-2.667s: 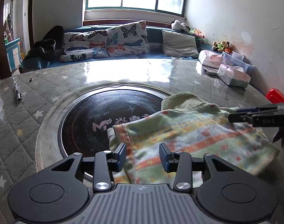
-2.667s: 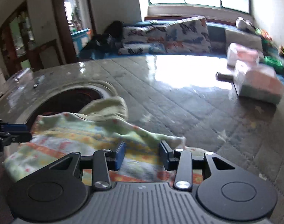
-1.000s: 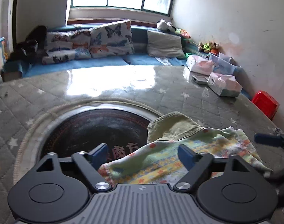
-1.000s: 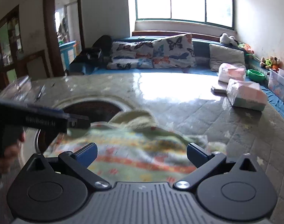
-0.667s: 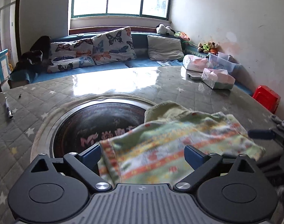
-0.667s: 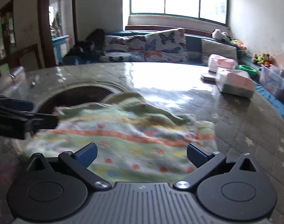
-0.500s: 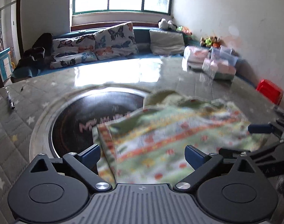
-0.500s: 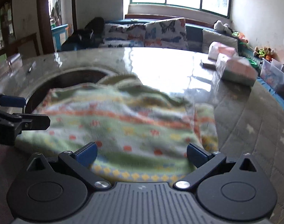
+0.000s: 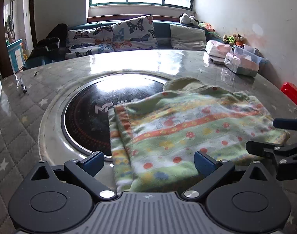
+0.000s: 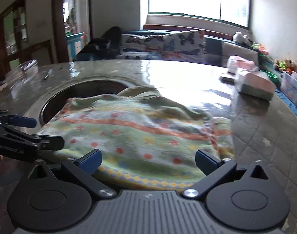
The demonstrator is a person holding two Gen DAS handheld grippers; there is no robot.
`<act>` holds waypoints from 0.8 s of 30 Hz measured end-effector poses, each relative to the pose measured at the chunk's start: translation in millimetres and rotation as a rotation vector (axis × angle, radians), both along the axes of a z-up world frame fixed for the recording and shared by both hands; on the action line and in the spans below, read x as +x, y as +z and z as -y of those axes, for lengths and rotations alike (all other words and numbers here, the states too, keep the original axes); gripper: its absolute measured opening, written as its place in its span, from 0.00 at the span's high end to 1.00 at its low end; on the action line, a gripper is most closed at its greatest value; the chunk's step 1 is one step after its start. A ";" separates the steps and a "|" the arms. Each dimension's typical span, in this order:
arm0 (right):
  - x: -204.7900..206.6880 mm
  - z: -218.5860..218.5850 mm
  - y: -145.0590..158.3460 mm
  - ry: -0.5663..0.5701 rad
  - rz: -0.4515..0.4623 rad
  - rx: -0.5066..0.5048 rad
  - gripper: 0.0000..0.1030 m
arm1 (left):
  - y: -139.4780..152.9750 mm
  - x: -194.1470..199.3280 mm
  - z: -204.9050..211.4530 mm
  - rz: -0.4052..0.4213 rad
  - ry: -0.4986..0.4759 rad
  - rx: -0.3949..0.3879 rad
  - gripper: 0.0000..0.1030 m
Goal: Fold clothes
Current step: 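Grasp the folded shirt's edge with the left gripper and lift it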
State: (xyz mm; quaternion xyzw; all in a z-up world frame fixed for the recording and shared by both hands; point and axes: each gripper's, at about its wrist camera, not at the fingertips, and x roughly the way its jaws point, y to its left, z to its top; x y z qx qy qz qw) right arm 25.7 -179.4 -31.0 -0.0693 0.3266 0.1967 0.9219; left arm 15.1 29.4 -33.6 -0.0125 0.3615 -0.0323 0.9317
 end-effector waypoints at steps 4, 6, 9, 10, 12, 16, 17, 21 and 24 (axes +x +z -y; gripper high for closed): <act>4.3 -3.6 -7.0 -0.001 -0.022 -0.009 0.00 | -3.1 -3.6 -1.7 -0.005 0.000 -0.007 0.02; 5.1 -3.3 -5.0 -0.003 -0.021 -0.021 0.00 | -1.0 -4.8 -5.4 -0.007 0.009 -0.016 0.02; 0.1 -7.3 5.3 0.027 0.016 -0.039 0.00 | 5.1 -7.1 -13.3 -0.006 0.027 -0.031 0.03; -1.1 -9.1 8.4 0.043 0.022 -0.039 0.00 | 7.5 -7.7 -17.1 -0.002 0.035 -0.041 0.03; -2.7 -18.0 13.8 0.088 0.029 -0.044 0.01 | 12.1 -7.9 -26.9 0.006 0.062 -0.063 0.03; -5.7 -41.7 14.4 0.191 0.023 -0.067 0.07 | 17.5 -7.8 -48.9 0.013 0.125 -0.100 0.03; -7.6 -48.8 14.2 0.222 0.023 -0.075 0.09 | 17.7 -7.6 -54.5 0.009 0.140 -0.111 0.03; -16.2 -77.3 14.2 0.347 0.027 -0.111 0.15 | 18.1 -7.6 -74.5 -0.005 0.191 -0.154 0.04; -24.4 -98.7 13.4 0.439 0.030 -0.143 0.22 | 19.3 -8.1 -83.2 -0.003 0.207 -0.181 0.05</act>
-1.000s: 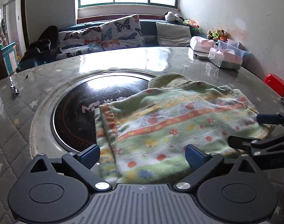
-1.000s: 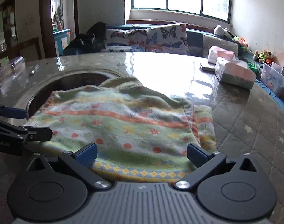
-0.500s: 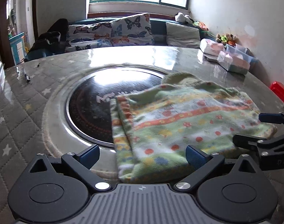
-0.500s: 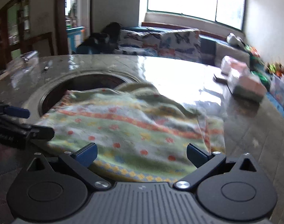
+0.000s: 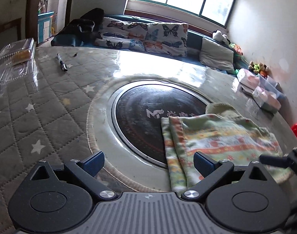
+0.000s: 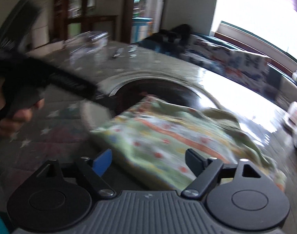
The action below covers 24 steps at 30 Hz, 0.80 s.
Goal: Fold clothes
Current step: 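Grasp the folded shirt's edge with the left gripper and lift it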
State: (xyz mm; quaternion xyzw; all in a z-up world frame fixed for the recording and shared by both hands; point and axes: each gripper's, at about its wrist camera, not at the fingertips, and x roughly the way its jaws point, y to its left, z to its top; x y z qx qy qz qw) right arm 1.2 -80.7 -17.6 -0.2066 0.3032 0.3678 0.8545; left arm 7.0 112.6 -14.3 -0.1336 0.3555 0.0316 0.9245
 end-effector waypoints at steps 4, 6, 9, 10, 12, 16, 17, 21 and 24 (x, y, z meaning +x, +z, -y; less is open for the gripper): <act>-10.9 -24.5 -1.7 0.098 0.014 -0.039 0.32 | 2.0 0.2 -4.7 0.003 0.007 -0.039 0.07; -13.2 -33.3 -3.9 0.124 0.019 -0.058 0.37 | 2.5 0.9 -5.1 0.004 0.003 -0.056 0.08; -13.1 -44.5 -9.8 0.157 0.020 -0.083 0.43 | 1.8 2.3 -6.7 -0.011 0.011 -0.095 0.07; -12.0 -46.1 -11.4 0.157 0.013 -0.086 0.50 | 1.2 2.9 -7.3 -0.016 0.013 -0.112 0.07; -10.0 -47.6 -13.3 0.151 0.002 -0.083 0.56 | 0.5 3.8 -6.9 -0.024 0.012 -0.134 0.07; -2.3 -38.8 -6.5 0.115 -0.019 -0.031 0.78 | -1.3 7.2 -6.0 -0.042 0.024 -0.186 0.06; -0.1 -35.4 -3.6 0.106 -0.029 -0.010 0.82 | -1.8 8.3 -5.8 -0.047 0.026 -0.203 0.06; 4.3 -23.0 10.5 0.078 -0.049 0.060 0.86 | -2.7 14.1 -5.0 -0.065 0.040 -0.293 0.07; 7.6 -12.6 20.7 0.062 -0.066 0.104 0.87 | -6.3 21.8 -4.3 -0.089 0.059 -0.374 0.08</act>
